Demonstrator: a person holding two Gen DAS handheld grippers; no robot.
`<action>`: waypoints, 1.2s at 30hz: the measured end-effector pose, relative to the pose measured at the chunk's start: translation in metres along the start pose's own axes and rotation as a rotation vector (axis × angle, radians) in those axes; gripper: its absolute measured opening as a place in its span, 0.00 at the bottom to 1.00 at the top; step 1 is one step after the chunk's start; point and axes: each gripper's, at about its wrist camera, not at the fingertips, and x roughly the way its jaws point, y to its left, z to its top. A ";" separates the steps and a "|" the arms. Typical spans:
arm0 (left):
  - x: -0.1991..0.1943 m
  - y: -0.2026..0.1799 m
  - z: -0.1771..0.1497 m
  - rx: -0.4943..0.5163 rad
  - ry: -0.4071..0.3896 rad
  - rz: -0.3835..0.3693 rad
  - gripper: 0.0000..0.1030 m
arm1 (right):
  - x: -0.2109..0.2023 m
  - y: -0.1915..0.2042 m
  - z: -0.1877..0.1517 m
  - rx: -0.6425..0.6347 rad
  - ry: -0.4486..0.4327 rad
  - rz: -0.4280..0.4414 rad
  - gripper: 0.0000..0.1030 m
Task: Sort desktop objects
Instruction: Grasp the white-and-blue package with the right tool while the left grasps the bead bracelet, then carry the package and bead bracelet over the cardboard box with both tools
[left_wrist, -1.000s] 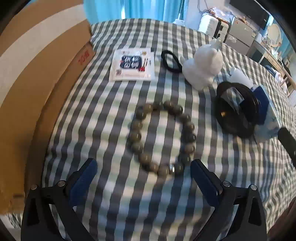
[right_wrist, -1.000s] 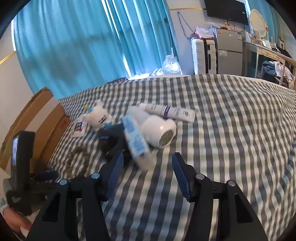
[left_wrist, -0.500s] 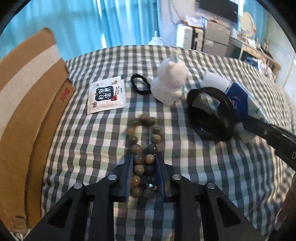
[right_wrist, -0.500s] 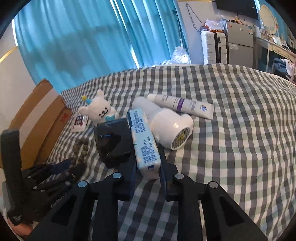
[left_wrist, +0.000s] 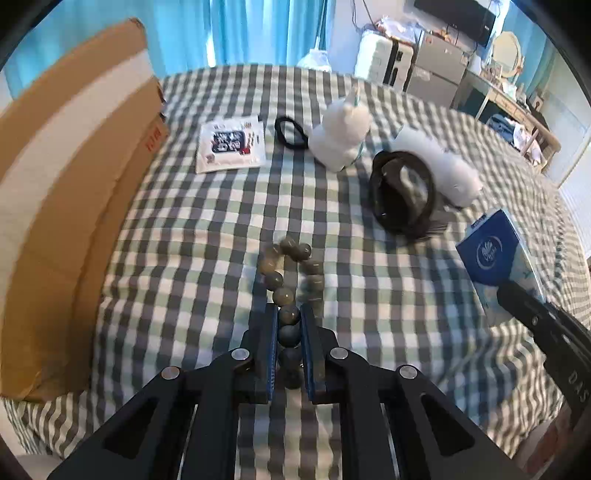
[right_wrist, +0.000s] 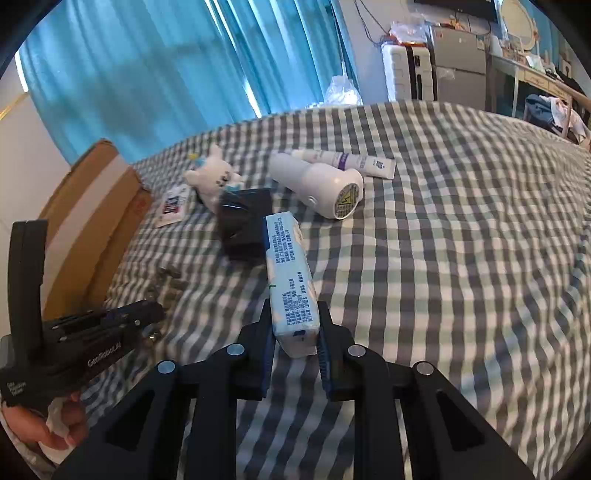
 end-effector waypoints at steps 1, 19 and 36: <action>-0.006 0.000 -0.001 0.009 -0.005 -0.014 0.11 | -0.007 0.003 -0.002 -0.003 -0.006 0.003 0.19; -0.068 0.004 -0.004 -0.028 -0.069 -0.109 0.11 | -0.085 0.052 -0.022 -0.047 -0.110 -0.001 0.19; -0.128 0.000 0.015 0.012 -0.192 -0.142 0.11 | -0.116 0.097 -0.014 -0.093 -0.144 0.005 0.19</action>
